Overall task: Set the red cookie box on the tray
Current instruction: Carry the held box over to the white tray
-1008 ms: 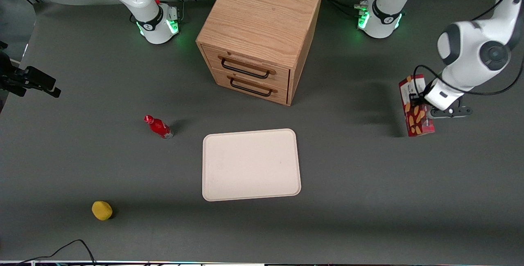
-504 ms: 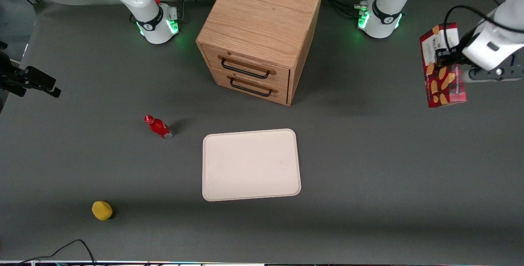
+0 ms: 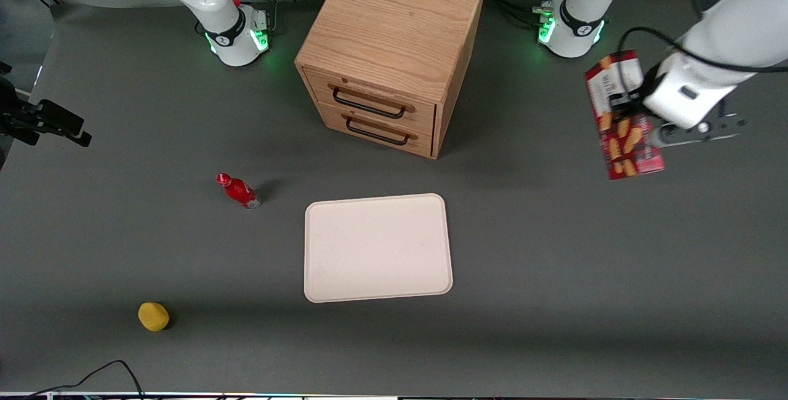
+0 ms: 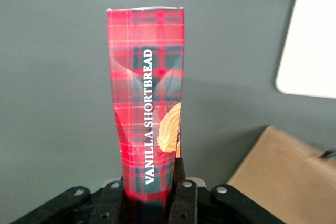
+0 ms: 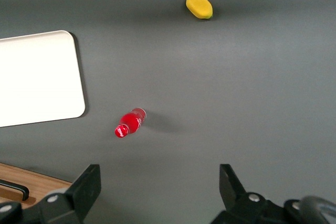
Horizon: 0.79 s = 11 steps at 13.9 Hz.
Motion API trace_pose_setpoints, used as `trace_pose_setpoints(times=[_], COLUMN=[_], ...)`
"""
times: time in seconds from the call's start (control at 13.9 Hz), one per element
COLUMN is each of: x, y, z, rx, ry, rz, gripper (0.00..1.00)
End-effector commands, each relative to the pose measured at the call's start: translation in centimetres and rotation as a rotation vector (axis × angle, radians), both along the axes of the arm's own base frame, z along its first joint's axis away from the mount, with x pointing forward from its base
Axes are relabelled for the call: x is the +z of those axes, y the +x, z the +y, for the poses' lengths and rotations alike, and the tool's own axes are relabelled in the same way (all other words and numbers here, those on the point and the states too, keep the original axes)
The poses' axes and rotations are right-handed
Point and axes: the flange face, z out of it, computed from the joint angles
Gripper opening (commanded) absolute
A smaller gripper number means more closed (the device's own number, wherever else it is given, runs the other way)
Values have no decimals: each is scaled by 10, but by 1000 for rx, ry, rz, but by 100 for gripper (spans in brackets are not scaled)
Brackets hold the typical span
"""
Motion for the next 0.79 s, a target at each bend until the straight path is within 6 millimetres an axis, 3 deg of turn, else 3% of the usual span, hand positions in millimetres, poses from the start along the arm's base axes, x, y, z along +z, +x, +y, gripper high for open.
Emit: trace_pose_setpoints(times=[0.0, 0.36, 0.58, 0.72], x=[-14, -79, -108, -135], y=[25, 47, 75, 76], z=[-69, -177, -226, -260], rx=[146, 238, 312, 313], ry=[-26, 9, 15, 55], rz=[-8, -154, -222, -273], gripper=[31, 31, 31, 31])
